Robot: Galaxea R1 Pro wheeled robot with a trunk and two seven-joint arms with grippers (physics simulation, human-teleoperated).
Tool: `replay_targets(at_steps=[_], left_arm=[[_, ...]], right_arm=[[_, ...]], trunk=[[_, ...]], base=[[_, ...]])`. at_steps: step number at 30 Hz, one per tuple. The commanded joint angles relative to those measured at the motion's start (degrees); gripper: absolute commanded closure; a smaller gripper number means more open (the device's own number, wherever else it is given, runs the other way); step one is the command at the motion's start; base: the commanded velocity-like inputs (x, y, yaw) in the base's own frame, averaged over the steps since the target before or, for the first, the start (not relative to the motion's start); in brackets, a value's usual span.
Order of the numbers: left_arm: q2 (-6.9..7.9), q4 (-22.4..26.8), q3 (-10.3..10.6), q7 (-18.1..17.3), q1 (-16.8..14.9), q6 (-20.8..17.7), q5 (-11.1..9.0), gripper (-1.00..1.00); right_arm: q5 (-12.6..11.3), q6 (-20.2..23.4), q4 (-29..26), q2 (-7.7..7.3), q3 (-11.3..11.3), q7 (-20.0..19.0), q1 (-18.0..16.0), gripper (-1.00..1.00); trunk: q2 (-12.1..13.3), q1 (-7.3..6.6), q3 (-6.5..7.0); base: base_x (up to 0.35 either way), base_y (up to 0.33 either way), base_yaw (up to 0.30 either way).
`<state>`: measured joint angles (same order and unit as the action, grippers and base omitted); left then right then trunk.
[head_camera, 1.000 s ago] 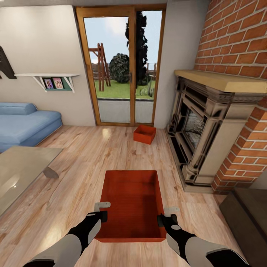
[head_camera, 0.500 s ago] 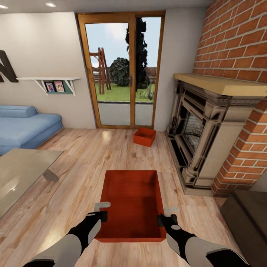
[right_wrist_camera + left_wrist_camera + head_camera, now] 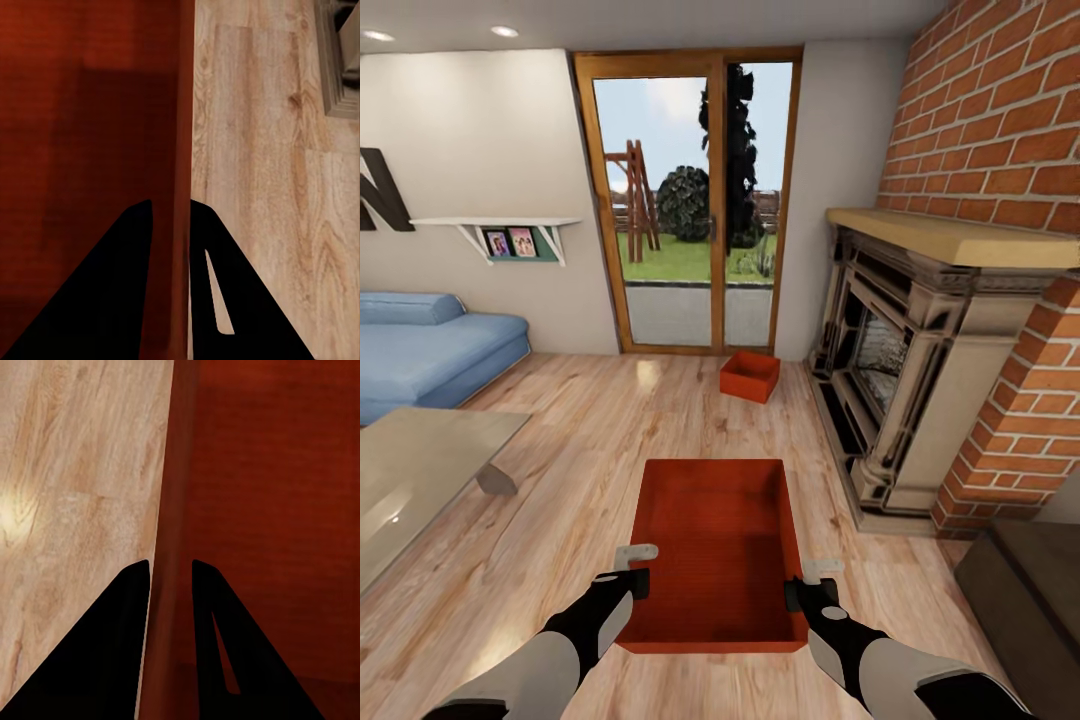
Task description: Move the two storage containers from the living room to the garage. In the garage, place one container on the floor and stack the other container on top of it (either order is fine).
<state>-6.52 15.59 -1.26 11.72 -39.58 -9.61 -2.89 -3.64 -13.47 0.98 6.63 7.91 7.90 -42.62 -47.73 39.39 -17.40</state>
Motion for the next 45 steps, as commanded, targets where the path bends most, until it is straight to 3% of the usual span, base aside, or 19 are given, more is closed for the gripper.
replay_targets(at_steps=[1,45], left_arm=[[0.01,0.32,-1.79,1.03,-0.06,3.19,1.39,1.0],[0.01,0.32,-1.82,1.03,-0.06,3.19,1.39,1.0]], right_arm=[[-0.14,-0.16,0.17,0.03,-1.05,0.19,-0.01,1.0],[-0.12,-0.18,0.19,0.01,-1.05,0.17,-0.01,1.0]], trunk=[[-0.06,0.01,0.02],[-0.06,0.01,4.07]], base=[[0.0,0.0,0.0],[0.0,0.0,0.0]])
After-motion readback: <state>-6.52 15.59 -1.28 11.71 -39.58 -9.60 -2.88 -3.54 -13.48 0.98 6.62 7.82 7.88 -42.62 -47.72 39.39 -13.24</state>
